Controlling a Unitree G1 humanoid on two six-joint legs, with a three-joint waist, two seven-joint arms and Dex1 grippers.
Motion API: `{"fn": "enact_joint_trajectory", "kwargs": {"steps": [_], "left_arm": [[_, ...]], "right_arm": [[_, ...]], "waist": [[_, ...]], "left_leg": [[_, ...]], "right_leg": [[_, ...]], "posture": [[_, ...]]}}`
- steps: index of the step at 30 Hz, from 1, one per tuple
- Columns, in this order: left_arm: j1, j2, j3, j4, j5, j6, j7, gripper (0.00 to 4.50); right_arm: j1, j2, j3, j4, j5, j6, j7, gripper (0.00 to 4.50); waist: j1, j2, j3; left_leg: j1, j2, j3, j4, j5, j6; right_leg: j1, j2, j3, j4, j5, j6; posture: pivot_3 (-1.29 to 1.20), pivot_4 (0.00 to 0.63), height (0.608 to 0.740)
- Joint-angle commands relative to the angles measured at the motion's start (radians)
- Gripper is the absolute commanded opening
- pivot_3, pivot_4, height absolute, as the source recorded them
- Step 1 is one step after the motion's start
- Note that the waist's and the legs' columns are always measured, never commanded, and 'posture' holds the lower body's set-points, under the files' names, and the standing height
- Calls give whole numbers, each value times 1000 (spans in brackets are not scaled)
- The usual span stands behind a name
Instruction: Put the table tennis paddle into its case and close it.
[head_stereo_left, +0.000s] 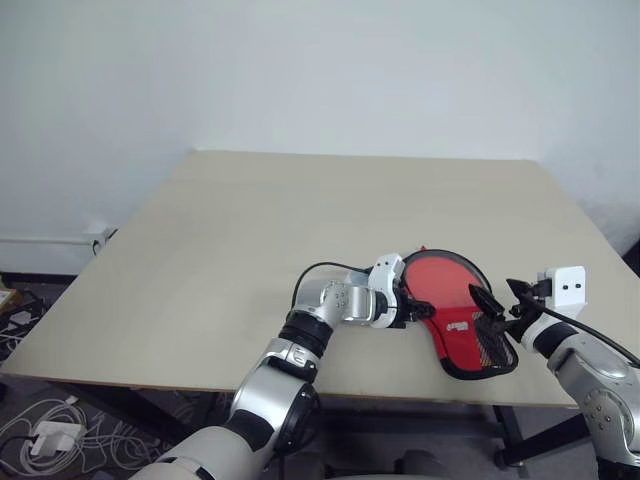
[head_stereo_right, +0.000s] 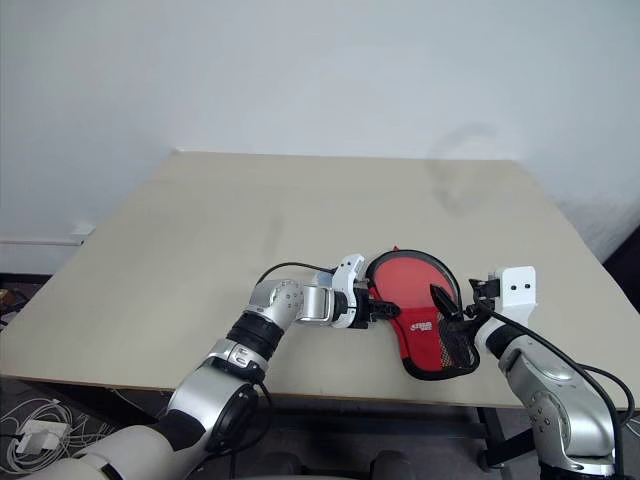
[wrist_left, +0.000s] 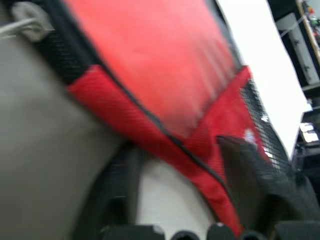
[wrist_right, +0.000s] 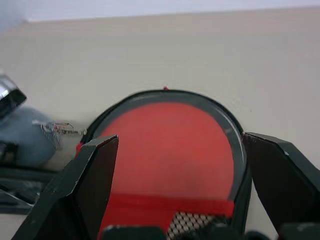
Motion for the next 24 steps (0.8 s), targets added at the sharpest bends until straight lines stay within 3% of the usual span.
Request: {"fn": "enact_joint_trajectory", "kwargs": {"steps": [1, 3, 7, 12, 17, 24], "left_arm": [[-62, -174, 37, 65, 29, -5, 82, 793], [-68, -173, 65, 73, 6, 7, 81, 320], [-89, -156, 88, 86, -14, 44, 79, 18], [-91, -100, 74, 32, -67, 207, -31, 6], [-55, -35, 50, -93, -108, 400, -122, 6], [-15, 119, -37, -264, -148, 605, -215, 6]], "right_arm": [[-27, 6, -34, -4, -5, -36, -7, 4288], [-34, 11, -45, -5, 13, -37, -3, 4288], [-38, 24, -74, -34, 83, -31, 30, 4288], [-28, 22, -89, -81, 174, -14, 81, 4288], [-36, 14, -90, -63, 172, -15, 61, 4288], [-61, 16, -96, -47, 185, -19, 43, 4288]], "waist": [[0, 0, 0], [0, 0, 0], [-1, 0, 0], [0, 2, 1], [1, 4, 1], [-1, 9, 4]], "left_leg": [[0, 0, 0, 0, 0, 0], [-1, 0, 0, 0, 0, 0], [-1, 0, 0, 0, 0, 0], [-4, 0, 0, -2, 0, -1], [-12, -2, -1, -4, 1, -1], [-21, -1, 0, -4, 2, -4]], "right_leg": [[0, 0, 0, 0, 0, 0], [-1, 0, 0, 0, 0, 0], [-2, 0, 0, 0, 0, 0], [-5, 0, 0, 0, 0, 0], [-13, -1, 0, 0, 0, 0], [-24, -1, 1, 1, 0, 0]], "posture": [[0, 0, 716], [0, 0, 716], [0, 0, 716], [0, 0, 716], [0, 0, 716], [0, 0, 716]]}}
